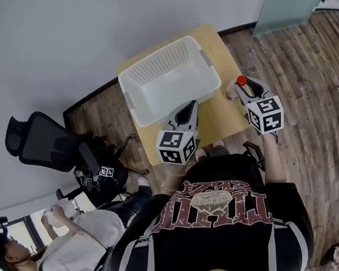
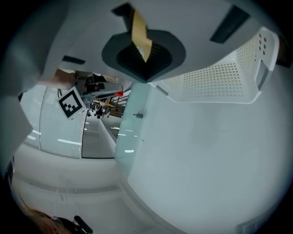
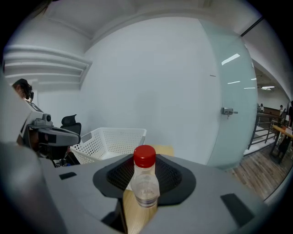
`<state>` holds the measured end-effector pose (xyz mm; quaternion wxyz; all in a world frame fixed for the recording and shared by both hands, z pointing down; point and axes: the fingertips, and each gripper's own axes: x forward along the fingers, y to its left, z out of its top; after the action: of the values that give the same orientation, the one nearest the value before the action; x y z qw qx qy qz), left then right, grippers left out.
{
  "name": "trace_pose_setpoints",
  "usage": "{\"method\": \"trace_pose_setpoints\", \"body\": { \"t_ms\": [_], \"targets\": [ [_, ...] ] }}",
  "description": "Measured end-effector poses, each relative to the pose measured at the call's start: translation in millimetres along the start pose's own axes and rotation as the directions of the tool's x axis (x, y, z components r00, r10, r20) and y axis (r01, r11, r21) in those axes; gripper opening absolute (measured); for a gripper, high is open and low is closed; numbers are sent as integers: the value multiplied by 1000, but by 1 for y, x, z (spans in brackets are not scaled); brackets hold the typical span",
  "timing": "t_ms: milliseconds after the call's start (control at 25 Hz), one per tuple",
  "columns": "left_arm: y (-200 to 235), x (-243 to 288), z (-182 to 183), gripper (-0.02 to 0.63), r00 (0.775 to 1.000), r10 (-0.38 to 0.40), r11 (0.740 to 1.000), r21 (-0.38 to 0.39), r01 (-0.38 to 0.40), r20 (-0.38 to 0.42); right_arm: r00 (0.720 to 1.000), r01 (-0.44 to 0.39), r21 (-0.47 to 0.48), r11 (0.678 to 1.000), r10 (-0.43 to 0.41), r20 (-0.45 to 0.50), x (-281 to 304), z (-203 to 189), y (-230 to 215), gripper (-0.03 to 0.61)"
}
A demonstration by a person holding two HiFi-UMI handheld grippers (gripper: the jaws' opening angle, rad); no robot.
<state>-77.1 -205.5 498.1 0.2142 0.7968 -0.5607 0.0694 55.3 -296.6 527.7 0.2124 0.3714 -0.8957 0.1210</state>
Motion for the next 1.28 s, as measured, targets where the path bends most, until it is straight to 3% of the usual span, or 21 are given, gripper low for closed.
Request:
{"method": "trace_pose_setpoints", "body": {
  "t_ms": [440,1280],
  "targets": [
    [-2,-4,-5,32,1000,10,1000,1,-10,-7,999,-16,7,1000,17,-52,17,-36,4,153],
    [-5,-8,-14,32,999,25,1000,-1,-25,-22,996,-31,-27,999,28,-81,26,-67,14,153]
  ]
}}
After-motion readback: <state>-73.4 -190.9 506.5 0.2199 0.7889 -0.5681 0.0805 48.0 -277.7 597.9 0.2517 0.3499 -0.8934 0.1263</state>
